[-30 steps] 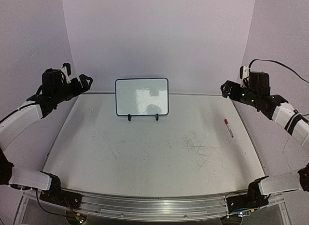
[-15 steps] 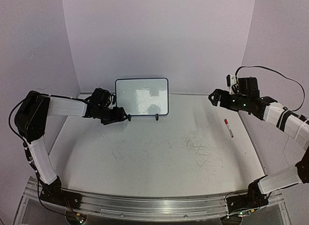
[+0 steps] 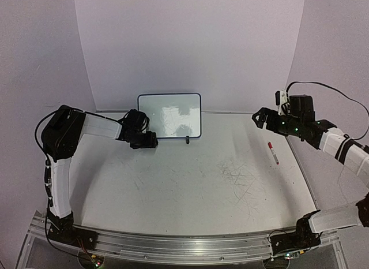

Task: Write a sentence on the whiteboard
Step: Pick up the whiteboard stand from the corner of the board.

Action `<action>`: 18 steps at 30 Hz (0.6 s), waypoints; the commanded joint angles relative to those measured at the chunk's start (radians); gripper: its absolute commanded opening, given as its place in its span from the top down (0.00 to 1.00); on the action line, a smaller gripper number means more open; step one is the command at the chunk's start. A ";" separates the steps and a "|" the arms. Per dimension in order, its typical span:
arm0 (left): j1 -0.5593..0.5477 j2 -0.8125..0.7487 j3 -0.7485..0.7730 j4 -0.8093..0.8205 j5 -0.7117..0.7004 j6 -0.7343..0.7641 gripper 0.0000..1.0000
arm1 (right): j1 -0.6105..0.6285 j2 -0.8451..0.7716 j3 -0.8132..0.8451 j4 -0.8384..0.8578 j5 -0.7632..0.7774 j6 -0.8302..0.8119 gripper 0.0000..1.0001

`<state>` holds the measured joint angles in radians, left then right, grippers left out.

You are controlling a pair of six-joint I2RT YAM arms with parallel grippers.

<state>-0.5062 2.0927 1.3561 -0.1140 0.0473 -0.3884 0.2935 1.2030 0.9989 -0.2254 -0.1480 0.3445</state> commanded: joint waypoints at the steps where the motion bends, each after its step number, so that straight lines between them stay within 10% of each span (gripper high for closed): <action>1: -0.029 0.041 0.076 0.008 -0.074 0.024 0.36 | 0.005 0.000 -0.006 0.029 -0.007 0.025 0.02; 18: -0.086 0.176 0.209 -0.064 -0.244 0.041 0.61 | 0.005 -0.032 -0.042 0.031 -0.013 0.041 0.02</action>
<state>-0.5745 2.2361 1.5246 -0.1555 -0.1365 -0.3637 0.2935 1.2008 0.9661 -0.2253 -0.1527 0.3723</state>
